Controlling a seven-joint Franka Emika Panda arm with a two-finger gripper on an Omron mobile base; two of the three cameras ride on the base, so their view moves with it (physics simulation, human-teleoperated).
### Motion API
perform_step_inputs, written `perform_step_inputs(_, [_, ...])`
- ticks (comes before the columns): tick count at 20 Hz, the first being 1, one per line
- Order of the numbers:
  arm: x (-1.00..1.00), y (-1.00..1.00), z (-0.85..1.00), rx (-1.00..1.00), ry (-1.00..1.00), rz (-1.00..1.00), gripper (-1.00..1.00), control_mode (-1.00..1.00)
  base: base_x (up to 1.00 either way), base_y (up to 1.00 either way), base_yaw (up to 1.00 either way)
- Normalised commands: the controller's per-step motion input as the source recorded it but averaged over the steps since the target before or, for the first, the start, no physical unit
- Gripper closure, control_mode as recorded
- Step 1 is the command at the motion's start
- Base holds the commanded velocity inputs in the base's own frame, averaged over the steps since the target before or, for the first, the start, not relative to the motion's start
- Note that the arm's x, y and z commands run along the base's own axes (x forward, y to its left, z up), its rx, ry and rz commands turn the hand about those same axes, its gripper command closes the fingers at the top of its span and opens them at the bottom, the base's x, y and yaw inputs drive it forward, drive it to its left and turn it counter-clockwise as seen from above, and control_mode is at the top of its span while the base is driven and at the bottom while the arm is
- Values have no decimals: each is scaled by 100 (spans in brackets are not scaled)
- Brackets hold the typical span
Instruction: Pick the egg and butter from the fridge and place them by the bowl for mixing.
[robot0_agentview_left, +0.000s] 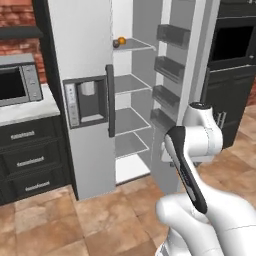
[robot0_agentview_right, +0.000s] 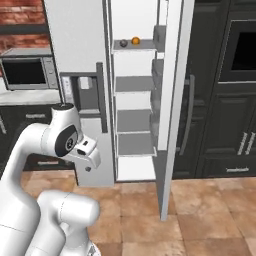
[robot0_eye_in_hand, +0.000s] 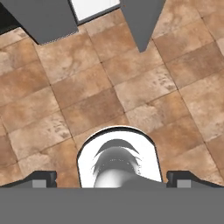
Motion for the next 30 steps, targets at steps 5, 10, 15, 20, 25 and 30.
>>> perform_step_inputs(5, [0, 0, 0, 0, 0, 0, -100, 100, 92, 8, -5])
perform_step_inputs(10, [0, 0, 0, 0, 0, 0, -100, 100, 97, 0, 0])
perform_step_inputs(15, [0, 0, 0, 0, 0, 0, -100, 100, 67, -21, 4])
perform_step_inputs(20, [0, 0, 0, 0, 0, 0, -100, 100, 24, -34, 16])
perform_step_inputs(25, [0, 0, 0, 0, 0, 0, -100, 100, 37, -28, 13])
perform_step_inputs(30, [0, 0, 0, 0, 0, 0, -100, 100, 55, -28, 11])
